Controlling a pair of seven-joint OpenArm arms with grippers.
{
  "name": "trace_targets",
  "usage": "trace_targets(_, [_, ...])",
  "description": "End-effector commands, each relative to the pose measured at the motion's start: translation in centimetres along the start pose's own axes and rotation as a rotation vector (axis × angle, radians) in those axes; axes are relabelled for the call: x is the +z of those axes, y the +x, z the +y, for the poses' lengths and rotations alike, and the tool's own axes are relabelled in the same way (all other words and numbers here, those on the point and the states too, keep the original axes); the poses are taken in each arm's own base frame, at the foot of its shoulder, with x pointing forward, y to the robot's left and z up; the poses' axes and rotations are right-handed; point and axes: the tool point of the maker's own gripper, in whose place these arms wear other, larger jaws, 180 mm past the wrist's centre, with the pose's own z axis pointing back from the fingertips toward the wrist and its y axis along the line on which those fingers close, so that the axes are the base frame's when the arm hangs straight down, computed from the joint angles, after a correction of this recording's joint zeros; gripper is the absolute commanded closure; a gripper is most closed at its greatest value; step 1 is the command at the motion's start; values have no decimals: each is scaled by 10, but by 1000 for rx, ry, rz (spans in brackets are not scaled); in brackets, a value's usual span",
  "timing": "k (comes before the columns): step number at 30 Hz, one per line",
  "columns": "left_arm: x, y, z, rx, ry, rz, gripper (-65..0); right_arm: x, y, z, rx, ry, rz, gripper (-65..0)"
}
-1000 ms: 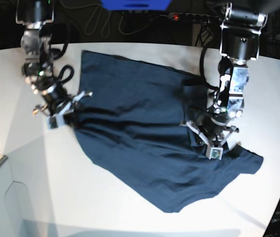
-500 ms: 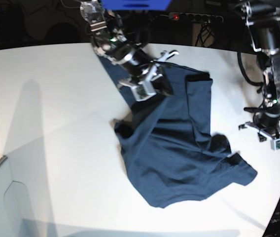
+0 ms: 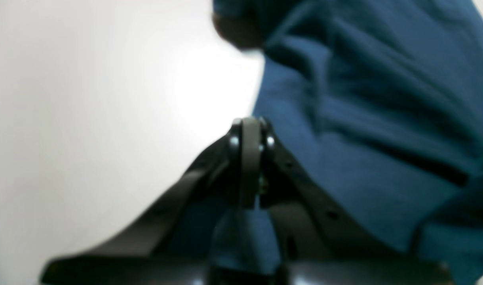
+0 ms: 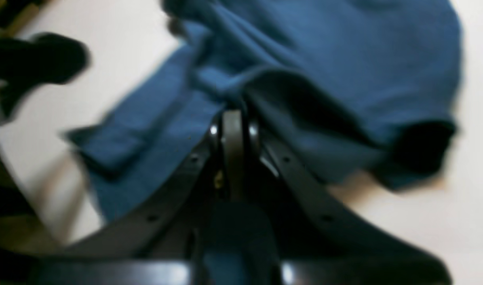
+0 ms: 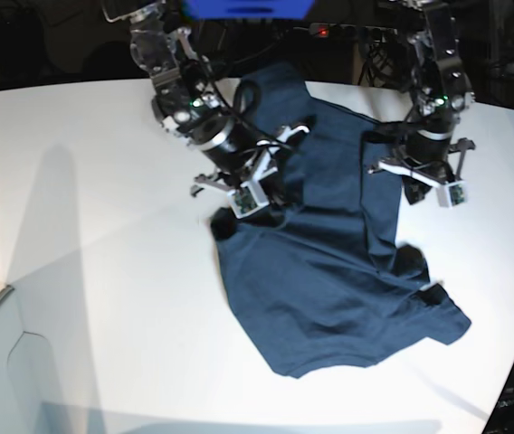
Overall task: Layout the t-shirt on the table in an organized manner, then fold the t-shirt properly
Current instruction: 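Regrasp the shirt edges with both grippers and spread them apart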
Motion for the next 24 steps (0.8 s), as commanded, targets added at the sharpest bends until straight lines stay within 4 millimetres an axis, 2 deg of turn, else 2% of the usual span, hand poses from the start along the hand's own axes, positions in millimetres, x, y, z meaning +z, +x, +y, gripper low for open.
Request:
trace_targets(1, [0,-3,-11,6,-25,-6,-5,1,18,3,2,14,-54,-77])
trace_targets(7, [-8,-49,-53,-13,-130,112,-4,16,22,-12,64,-6,-43,-286])
trace_targets(11, [-25,-70,-56,-5,-133,178,-1,25,24,-29,103,-32,-46,-346])
trace_targets(14, [-39,-75,-25,-23,-83,212,-1,29,32,-57,97,-99,-63,-350])
trace_targets(17, [-49,-67,5,-34,-31,212,-1,29,43,-78,100,-144,-80,-351])
trace_targets(20, [-58,-45,46,-42,42,184,-1,26,61,-95,119,-173,-111,-351])
trace_targets(24, [-64,0,113,-62,155,74,-1,21,79,-114,130,-205,-137,-351])
